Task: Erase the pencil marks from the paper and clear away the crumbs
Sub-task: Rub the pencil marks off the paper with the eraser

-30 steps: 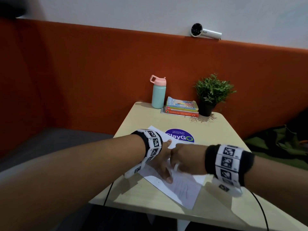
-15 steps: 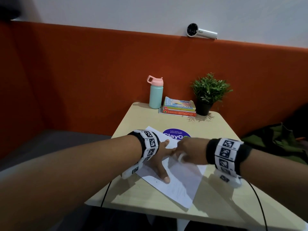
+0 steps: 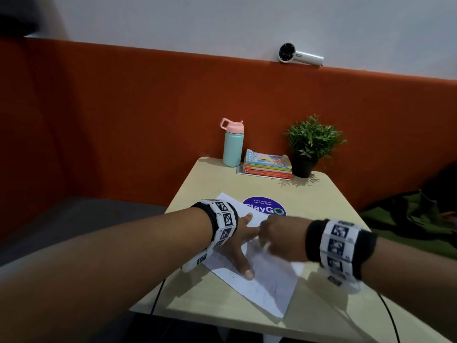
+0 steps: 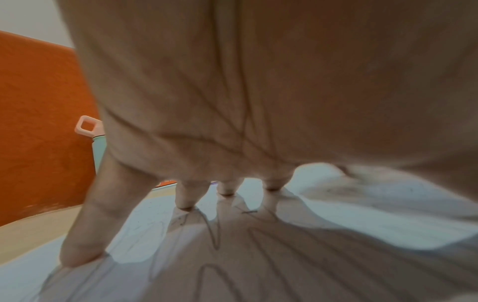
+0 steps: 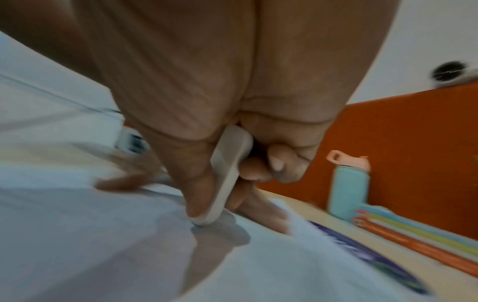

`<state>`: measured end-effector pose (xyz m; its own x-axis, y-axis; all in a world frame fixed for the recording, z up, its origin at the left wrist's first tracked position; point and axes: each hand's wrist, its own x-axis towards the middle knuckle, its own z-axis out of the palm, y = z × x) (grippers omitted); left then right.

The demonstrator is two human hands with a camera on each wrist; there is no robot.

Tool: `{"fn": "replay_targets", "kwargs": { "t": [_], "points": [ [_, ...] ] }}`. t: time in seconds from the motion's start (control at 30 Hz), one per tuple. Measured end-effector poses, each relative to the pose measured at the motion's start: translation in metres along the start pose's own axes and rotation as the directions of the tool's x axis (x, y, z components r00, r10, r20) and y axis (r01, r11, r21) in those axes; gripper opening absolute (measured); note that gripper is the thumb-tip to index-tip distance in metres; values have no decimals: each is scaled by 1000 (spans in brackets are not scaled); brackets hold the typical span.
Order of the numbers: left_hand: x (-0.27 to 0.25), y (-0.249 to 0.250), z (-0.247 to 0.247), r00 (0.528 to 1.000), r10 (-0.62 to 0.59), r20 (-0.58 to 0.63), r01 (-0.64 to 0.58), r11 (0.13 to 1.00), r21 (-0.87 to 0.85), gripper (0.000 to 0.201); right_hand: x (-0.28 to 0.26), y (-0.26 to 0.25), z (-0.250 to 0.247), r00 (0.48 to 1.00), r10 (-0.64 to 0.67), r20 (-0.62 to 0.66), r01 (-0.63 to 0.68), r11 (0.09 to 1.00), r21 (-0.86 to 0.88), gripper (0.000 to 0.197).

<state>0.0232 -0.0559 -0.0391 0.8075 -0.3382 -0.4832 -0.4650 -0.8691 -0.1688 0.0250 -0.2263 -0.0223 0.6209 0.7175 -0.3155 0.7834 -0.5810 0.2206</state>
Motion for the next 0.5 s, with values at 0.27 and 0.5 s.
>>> {"fn": "replay_targets", "kwargs": {
  "t": [0.27, 0.5],
  "points": [
    [4, -5, 2, 1000, -10, 9, 10, 1000, 6, 127, 13, 24, -13, 986, 155, 58, -154, 988, -27, 31],
    [0, -5, 5, 1000, -7, -4, 7, 1000, -2, 120, 7, -17, -9, 992, 53, 119, -64, 994, 87, 29]
  ]
}}
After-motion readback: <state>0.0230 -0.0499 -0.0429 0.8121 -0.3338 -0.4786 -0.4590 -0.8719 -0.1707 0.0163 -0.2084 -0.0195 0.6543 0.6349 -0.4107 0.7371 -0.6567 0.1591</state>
